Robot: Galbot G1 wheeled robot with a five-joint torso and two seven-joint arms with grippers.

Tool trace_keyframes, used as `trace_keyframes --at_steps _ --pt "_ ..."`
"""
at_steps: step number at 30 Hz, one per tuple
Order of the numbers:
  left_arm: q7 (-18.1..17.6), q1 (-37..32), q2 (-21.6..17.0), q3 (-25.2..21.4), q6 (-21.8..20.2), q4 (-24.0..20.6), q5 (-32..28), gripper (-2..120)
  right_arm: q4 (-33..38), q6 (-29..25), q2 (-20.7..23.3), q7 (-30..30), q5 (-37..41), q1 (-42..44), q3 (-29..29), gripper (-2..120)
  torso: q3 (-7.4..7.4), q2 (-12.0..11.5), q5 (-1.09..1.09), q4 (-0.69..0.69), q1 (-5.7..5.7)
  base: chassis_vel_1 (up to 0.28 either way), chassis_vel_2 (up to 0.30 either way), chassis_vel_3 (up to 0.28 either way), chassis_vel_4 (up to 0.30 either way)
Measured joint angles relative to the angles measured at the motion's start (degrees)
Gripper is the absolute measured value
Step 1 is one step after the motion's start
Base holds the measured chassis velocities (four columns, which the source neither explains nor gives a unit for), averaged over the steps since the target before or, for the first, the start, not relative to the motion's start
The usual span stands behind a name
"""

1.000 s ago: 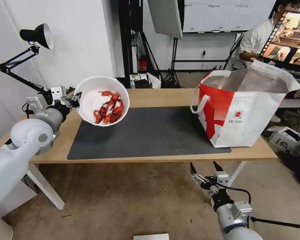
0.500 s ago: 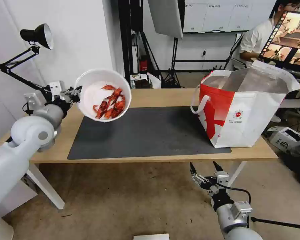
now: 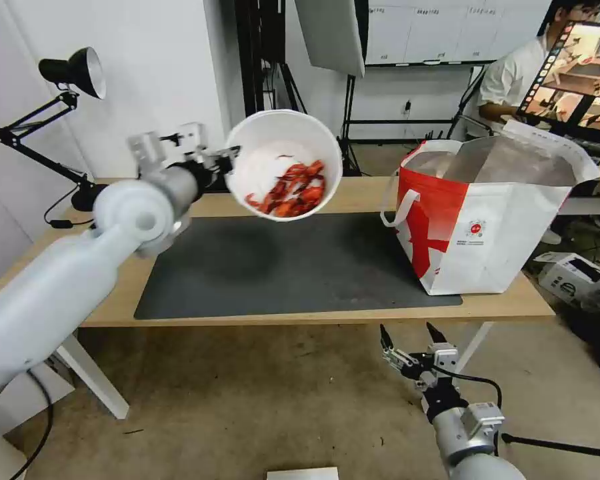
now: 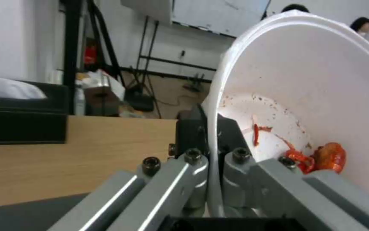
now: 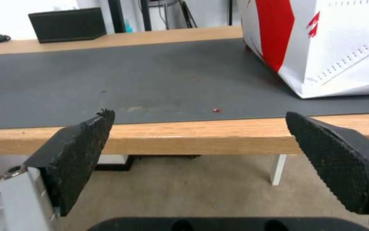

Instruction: Pick up the trash from the table and place it into the takeout bag.

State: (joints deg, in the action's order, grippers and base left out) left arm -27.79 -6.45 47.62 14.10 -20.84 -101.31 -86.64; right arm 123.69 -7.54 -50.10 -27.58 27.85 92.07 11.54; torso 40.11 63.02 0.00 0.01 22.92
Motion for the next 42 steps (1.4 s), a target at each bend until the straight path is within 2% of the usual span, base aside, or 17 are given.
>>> trace_keyframes --at_steps 5,6,9,10,13,14,17,18,21,34,37,38,41,42 --pt "-1.22 9.97 4.86 5.62 -0.09 5.29 -2.18 0 0.00 0.00 0.00 0.00 0.00 0.00 0.00 100 0.00 0.01 0.02 -0.01 0.00 0.000 0.000 0.000 0.000" --pt "-1.22 9.97 4.86 5.62 -0.09 5.29 -2.18 0 0.00 0.00 0.00 0.00 0.00 0.00 0.00 100 0.00 0.01 0.02 -0.01 0.00 0.000 0.000 0.000 0.000" --pt "-1.65 16.11 9.69 8.96 -0.22 9.93 -3.65 0 0.00 0.00 0.00 0.00 0.00 0.00 0.00 100 0.00 0.01 0.02 0.00 0.00 0.000 0.000 0.000 0.000" --pt "-1.65 16.11 9.69 8.96 -0.22 9.93 -3.65 0 0.00 0.00 0.00 0.00 0.00 0.00 0.00 100 0.00 0.01 0.02 0.00 0.00 0.000 0.000 0.000 0.000" --pt "-1.93 20.47 14.70 11.27 -0.54 14.25 -5.02 0 0.00 0.00 0.00 0.00 0.00 0.00 0.00 100 0.00 0.01 0.03 -0.02 0.00 0.000 0.000 0.000 0.000" --pt "-1.93 20.47 14.70 11.27 -0.54 14.25 -5.02 0 0.00 0.00 0.00 0.00 0.00 0.00 0.00 100 0.00 0.01 0.03 -0.02 0.00 0.000 0.000 0.000 0.000" --pt "-1.99 23.15 19.08 12.72 -0.95 18.27 -5.44 0 0.00 0.00 0.00 0.00 0.00 0.00 0.00 100 0.00 0.01 0.03 -0.02 0.00 0.000 0.000 0.000 0.000" --pt "-1.99 23.15 19.08 12.72 -0.95 18.27 -5.44 0 0.00 0.00 0.00 0.00 0.00 0.00 0.00 100 0.00 0.01 0.03 -0.02 0.00 0.000 0.000 0.000 0.000" --pt "-1.93 24.38 22.46 13.39 -1.26 21.13 -5.45 0 0.00 0.00 0.00 0.00 0.00 0.00 0.00 100 0.00 0.00 0.02 -0.02 0.00 0.000 0.000 0.000 0.000" --pt "-1.36 27.51 30.70 14.55 -1.89 28.91 -5.26 0 0.00 0.00 0.00 0.00 0.00 0.00 0.00 100 -0.01 0.01 0.02 -0.01 0.00 0.000 0.000 0.000 0.000" --pt "-1.27 27.93 34.38 15.47 -1.92 32.73 -3.95 0 0.00 0.00 0.00 0.00 0.00 0.00 0.00 100 0.00 0.01 0.01 -0.01 0.00 0.000 0.000 0.000 0.000" --pt "-1.27 27.93 34.38 15.47 -1.92 32.73 -3.95 0 0.00 0.00 0.00 0.00 0.00 0.00 0.00 100 0.00 0.01 0.01 -0.01 0.00 0.000 0.000 0.000 0.000" --pt "-0.35 28.52 38.66 16.85 -1.93 37.61 -1.81 0 0.00 0.00 0.00 0.00 0.00 0.00 0.00 100 0.00 0.01 0.02 0.00 -0.01 0.000 0.000 0.000 0.000" --pt "-0.35 28.52 38.66 16.85 -1.93 37.61 -1.81 0 0.00 0.00 0.00 0.00 0.00 0.00 0.00 100 0.00 0.01 0.02 0.00 -0.01 0.000 0.000 0.000 0.000"
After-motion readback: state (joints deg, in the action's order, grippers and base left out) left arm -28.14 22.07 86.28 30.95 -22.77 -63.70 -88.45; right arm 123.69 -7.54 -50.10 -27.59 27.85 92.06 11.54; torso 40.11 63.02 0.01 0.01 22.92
